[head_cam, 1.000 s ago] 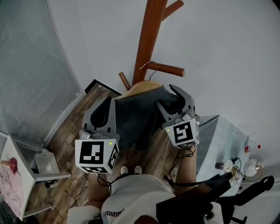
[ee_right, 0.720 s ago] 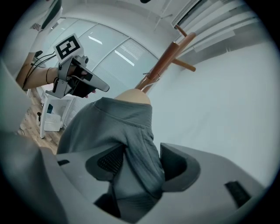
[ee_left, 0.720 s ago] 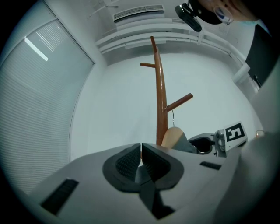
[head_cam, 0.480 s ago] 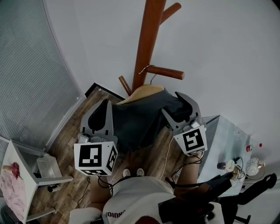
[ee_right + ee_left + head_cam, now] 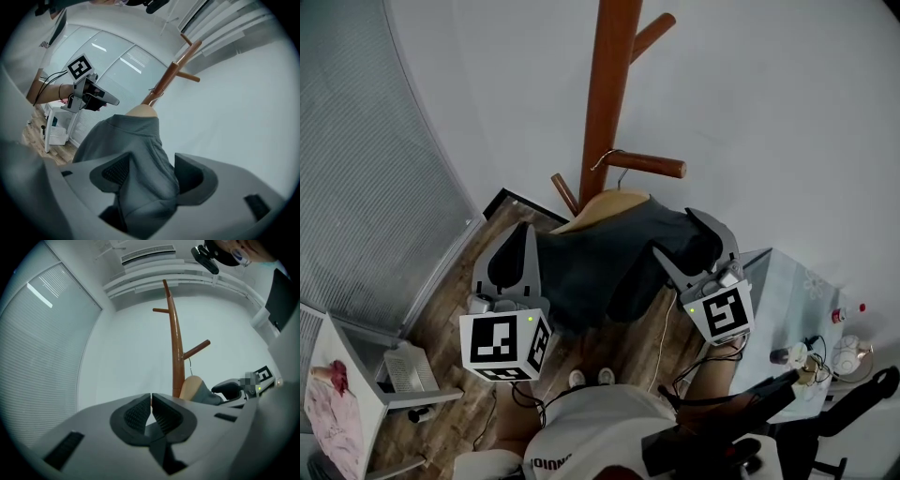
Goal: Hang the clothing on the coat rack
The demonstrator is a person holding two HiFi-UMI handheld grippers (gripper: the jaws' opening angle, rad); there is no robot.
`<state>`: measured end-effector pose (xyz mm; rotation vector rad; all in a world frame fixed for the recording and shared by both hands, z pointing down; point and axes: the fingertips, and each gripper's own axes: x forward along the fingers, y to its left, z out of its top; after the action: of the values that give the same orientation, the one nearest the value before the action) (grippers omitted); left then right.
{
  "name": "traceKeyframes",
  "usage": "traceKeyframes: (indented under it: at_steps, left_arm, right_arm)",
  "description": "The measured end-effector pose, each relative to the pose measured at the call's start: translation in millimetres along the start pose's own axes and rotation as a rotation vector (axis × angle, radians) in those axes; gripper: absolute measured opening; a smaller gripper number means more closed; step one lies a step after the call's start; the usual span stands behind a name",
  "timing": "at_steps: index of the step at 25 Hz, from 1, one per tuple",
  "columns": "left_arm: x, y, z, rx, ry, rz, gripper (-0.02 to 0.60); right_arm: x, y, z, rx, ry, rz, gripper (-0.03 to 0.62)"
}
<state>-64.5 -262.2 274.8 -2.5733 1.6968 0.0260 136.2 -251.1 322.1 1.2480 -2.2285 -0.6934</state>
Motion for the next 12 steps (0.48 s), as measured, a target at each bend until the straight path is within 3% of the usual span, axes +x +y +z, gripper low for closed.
traceKeyframes:
  at_steps: [3,7,9,11,12]
  left_arm:
    - [2,-1,1,-0.002,-0.003,-0.007,0.023]
    - [3,-7,1,-0.002,-0.002,-0.025,0.023]
    - [4,-10,1,-0.001,0.0,-0.032,0.023]
    - [5,-12,0,0.001,0.002,-0.039,0.023]
    - [5,-13,0,0.002,0.003,-0.041,0.023]
  right_arm:
    - [-8,-8,2,-0.002,-0.027,-0.035,0.302]
    - [-18,-25,24,0.128,-0.218,-0.137,0.299]
    - [-19,-28,26,0.148,-0.226,-0.165,0.294]
    - [-21,-34,27,0.171,-0.237,-0.214,0.242]
    - [-23,-38,28,0.187,-0.247,-0.247,0.182]
